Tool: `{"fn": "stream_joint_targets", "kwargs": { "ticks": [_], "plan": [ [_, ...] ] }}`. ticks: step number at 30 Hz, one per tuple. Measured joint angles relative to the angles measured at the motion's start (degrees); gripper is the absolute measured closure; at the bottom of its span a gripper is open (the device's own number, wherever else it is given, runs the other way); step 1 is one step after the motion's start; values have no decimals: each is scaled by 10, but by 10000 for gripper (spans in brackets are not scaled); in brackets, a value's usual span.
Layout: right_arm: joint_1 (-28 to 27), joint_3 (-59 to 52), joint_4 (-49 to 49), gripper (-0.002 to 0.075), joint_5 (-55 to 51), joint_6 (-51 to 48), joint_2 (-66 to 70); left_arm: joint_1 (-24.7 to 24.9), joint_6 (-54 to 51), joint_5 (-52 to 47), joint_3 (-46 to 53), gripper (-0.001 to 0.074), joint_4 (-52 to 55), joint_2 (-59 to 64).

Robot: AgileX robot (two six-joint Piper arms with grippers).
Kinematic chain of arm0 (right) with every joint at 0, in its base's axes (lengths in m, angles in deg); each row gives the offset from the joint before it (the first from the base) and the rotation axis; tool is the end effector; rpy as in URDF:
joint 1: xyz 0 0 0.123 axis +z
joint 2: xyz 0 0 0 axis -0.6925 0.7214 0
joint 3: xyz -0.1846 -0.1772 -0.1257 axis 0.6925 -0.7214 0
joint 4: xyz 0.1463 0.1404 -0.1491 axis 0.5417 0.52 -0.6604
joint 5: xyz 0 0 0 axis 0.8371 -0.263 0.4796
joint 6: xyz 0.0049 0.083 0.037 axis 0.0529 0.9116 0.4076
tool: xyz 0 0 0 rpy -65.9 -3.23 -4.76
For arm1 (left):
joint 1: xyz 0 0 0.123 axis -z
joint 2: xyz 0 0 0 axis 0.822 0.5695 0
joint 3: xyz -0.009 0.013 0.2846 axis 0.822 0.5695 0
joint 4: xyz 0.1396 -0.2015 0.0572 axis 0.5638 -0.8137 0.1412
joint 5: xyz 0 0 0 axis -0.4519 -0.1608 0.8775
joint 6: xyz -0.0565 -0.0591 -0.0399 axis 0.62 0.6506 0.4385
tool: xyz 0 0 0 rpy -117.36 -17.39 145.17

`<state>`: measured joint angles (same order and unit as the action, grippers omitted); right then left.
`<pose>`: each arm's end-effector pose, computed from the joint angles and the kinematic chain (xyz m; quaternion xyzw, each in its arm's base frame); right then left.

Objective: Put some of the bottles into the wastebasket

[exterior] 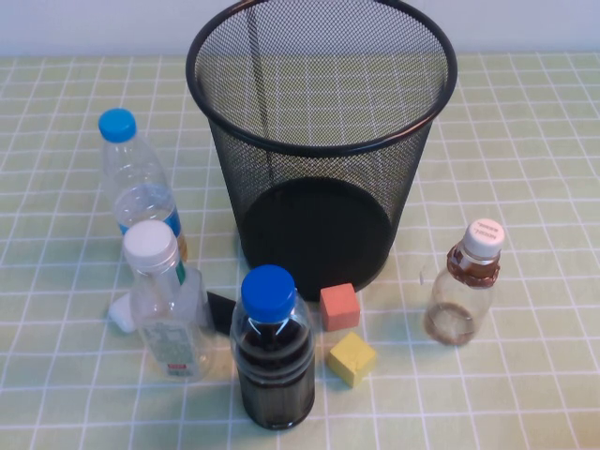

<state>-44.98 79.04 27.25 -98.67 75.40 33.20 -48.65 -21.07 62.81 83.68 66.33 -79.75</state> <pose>0.0517 -0.0085 0.1726 0.0463 0.8032 -0.0284 0.5932 0.0528 -0.0040 0.1729 -0.0109 0.7995 -0.0627 0.5973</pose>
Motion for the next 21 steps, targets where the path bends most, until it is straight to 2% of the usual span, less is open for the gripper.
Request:
{"fn": "stream_joint_targets", "kwargs": {
  "ticks": [14, 18, 21],
  "plan": [
    [0, 0, 0, 736, 0, 0, 0, 0, 1, 12, 0, 740, 27, 0],
    [0, 0, 0, 736, 2, 0, 0, 0, 2, 49, 1, 740, 29, 0],
    [0, -1, 0, 736, 14, 0, 0, 0, 2, 111, 1, 740, 29, 0]
  ]
}}
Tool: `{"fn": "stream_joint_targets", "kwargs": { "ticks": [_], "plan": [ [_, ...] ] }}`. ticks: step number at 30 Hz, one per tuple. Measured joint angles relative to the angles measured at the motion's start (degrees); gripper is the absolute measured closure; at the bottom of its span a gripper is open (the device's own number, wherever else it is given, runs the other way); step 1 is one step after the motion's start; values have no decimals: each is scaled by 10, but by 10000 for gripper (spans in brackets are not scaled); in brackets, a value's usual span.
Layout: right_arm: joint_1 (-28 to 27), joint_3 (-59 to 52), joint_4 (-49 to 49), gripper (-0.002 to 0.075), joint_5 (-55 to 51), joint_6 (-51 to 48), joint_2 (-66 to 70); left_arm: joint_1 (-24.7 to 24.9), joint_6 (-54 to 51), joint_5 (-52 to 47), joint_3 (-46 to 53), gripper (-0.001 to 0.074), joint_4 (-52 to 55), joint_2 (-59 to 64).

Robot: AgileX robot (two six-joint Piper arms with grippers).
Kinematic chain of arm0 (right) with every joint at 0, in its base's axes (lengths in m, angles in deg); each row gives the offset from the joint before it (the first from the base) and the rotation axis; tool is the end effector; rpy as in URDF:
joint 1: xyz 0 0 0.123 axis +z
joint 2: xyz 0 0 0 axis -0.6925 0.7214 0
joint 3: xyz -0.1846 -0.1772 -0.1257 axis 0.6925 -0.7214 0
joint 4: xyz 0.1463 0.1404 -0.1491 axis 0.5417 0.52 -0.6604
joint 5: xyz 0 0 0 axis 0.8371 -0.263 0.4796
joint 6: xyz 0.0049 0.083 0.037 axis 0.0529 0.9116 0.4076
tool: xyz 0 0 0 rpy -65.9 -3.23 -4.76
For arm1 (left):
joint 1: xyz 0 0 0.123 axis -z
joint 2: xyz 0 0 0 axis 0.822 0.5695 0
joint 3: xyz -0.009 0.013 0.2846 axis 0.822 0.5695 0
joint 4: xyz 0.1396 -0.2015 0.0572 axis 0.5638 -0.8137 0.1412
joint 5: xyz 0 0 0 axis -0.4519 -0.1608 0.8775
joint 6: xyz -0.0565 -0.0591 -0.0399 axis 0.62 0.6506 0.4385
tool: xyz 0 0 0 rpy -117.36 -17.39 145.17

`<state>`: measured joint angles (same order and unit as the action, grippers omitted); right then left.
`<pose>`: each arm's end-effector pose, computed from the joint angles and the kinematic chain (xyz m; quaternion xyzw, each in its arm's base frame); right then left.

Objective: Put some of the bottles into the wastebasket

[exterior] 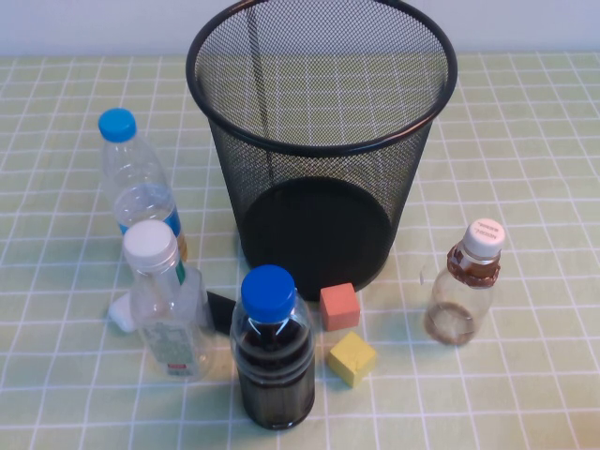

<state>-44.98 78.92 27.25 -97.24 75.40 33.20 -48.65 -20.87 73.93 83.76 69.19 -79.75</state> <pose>0.0524 -0.0081 0.1740 0.0442 0.7967 -0.0267 0.6022 0.0561 -0.0048 0.1897 0.0082 0.7380 -0.0576 0.6723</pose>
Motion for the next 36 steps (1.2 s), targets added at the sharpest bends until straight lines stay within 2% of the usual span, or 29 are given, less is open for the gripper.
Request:
{"fn": "stream_joint_targets", "kwargs": {
  "ticks": [7, 17, 22, 25, 31, 36],
  "plan": [
    [0, -3, 0, 736, 131, 0, 0, 0, 0, 226, 0, 740, 1, 0],
    [0, -3, -2, 736, 176, 0, 0, 0, 2, 304, 0, 740, 2, 0],
    [0, -3, -3, 736, 192, 3, 0, 0, 12, 466, 0, 740, 0, 0],
    [0, -3, -3, 736, 234, 12, 0, 0, 15, 523, -4, 740, 0, -1],
    [0, -3, -2, 736, 336, 14, 0, 0, 21, 472, -100, 740, 0, -1],
    [0, -3, -2, 736, 345, 15, 0, 0, 28, 280, -239, 740, 0, 9]
  ]
}}
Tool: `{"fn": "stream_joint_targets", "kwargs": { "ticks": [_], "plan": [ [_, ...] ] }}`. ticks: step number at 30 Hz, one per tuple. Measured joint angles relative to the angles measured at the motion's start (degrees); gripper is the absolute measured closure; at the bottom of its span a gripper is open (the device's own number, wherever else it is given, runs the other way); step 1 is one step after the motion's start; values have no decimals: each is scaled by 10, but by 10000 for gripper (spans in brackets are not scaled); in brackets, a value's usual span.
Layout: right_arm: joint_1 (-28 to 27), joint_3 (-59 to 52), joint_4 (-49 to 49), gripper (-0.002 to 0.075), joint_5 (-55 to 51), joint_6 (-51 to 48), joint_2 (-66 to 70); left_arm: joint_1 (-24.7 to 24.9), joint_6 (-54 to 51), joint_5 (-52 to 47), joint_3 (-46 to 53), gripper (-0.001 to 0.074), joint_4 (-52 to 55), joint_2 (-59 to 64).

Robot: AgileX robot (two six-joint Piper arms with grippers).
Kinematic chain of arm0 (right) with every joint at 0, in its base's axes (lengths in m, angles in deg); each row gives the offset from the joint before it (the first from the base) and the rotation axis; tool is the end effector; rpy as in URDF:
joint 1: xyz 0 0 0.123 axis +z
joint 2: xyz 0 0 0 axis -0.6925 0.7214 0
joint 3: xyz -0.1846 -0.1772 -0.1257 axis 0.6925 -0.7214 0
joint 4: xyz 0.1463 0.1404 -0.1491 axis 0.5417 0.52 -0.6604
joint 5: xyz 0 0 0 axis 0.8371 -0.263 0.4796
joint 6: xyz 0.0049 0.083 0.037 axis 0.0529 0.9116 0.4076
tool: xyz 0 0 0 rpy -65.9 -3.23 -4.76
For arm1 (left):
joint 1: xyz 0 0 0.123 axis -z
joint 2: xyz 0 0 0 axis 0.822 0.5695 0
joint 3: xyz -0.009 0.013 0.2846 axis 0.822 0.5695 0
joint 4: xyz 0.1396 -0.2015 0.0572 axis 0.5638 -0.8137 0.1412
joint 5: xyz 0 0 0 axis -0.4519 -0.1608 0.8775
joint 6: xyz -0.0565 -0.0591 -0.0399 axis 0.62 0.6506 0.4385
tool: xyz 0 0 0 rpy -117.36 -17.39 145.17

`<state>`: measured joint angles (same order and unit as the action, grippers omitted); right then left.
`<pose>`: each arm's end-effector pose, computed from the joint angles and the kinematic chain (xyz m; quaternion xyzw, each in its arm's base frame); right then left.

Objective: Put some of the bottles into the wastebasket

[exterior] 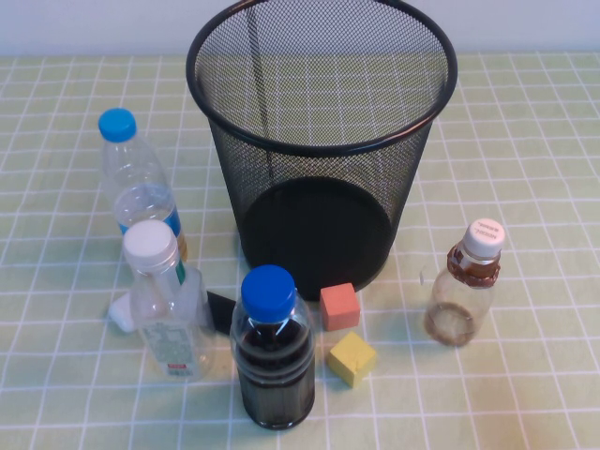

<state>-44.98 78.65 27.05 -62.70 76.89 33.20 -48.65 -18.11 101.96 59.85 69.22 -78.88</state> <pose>0.0523 0.0036 0.2252 -0.0009 0.5908 0.0266 0.8064 -0.0061 -0.0028 0.3614 0.0152 0.3766 -0.1199 0.9185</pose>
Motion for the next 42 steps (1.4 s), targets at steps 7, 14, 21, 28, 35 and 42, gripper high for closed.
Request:
{"fn": "stream_joint_targets", "kwargs": {
  "ticks": [7, 14, 21, 28, 35, 42],
  "plan": [
    [0, 0, 0, 736, 1, 11, 0, 0, -1, -298, -172, 740, -1, 126],
    [0, 0, 0, 736, 1, 25, 0, 0, -2, -357, -184, 740, -30, 200],
    [0, 0, 20, 736, 1, 27, 0, 0, -155, -428, -184, 740, -158, 264],
    [0, 0, 51, 736, 1, 28, 0, 0, -411, -502, -184, 740, -394, 331],
    [0, 0, 53, 736, -12, 28, 0, 24, -581, -552, -184, 703, -537, 396],
    [0, 0, 56, 736, -15, 28, 0, 75, -637, -570, -193, 357, -561, 462]
  ]
}}
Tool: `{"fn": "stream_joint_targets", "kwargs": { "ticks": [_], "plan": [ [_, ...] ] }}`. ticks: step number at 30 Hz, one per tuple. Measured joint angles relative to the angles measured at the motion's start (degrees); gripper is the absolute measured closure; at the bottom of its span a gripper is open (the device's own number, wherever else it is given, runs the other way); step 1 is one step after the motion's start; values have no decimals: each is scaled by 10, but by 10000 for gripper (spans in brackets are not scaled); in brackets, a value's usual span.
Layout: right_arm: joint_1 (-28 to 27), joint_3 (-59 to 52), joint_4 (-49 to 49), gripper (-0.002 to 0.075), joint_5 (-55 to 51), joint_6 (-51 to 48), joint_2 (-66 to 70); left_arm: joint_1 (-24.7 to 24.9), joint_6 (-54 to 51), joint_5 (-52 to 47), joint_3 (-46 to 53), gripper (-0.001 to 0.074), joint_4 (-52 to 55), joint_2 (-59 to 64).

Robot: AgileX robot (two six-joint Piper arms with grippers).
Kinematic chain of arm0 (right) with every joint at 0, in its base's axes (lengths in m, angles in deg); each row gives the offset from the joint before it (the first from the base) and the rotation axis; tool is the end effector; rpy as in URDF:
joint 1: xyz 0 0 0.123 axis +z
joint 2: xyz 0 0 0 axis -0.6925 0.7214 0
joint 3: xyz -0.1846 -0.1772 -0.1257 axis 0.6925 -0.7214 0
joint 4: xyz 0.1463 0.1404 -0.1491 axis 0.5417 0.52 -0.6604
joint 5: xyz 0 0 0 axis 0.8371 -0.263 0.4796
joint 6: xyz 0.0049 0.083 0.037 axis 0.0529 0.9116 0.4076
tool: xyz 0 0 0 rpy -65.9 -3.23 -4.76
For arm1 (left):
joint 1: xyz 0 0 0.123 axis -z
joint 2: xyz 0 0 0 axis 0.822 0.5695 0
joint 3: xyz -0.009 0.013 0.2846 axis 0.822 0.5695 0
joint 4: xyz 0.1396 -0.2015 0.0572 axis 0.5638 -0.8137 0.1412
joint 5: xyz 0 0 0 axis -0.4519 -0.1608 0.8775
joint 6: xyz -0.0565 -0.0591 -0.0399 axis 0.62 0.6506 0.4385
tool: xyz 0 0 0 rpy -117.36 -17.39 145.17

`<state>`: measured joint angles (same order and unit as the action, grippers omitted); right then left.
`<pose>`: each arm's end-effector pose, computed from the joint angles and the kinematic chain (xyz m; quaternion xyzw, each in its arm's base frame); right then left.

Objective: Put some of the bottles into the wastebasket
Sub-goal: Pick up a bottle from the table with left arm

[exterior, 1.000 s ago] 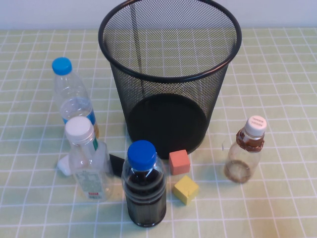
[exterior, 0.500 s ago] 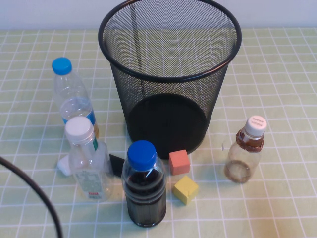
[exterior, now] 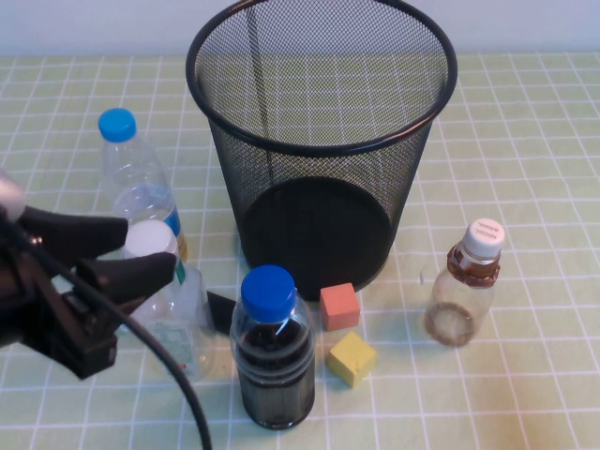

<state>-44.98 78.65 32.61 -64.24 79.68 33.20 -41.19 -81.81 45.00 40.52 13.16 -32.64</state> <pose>0.0530 0.0013 0.2232 0.0526 0.5975 0.0758 0.7965 0.1403 -0.0793 0.3407 0.2792 0.7889 -0.2346 0.4947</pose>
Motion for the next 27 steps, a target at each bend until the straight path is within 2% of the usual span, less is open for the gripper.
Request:
{"fn": "stream_joint_targets", "kwargs": {
  "ticks": [3, 5, 19, 21, 23, 24, 27],
  "plan": [
    [0, 0, 0, 736, -4, 0, 0, 4, -5, 11, -10, 237, 0, 21],
    [0, 0, 0, 736, -4, 0, 0, 4, -6, 18, -14, 205, 6, 36],
    [0, 0, 0, 736, -6, 0, 0, 4, -8, 69, -17, 180, 16, 160],
    [0, 0, 0, 736, -6, 0, 0, 4, -8, 72, -17, 185, 16, 173],
    [0, 0, 0, 735, -6, 0, 0, 4, -8, 74, -17, 222, 16, 184],
    [0, 0, 1, 736, -6, 0, 0, 4, -8, 76, -17, 248, 16, 186],
    [0, 0, 2, 736, -6, 0, 0, 4, -9, 82, -17, 391, 16, 189]
  ]
}}
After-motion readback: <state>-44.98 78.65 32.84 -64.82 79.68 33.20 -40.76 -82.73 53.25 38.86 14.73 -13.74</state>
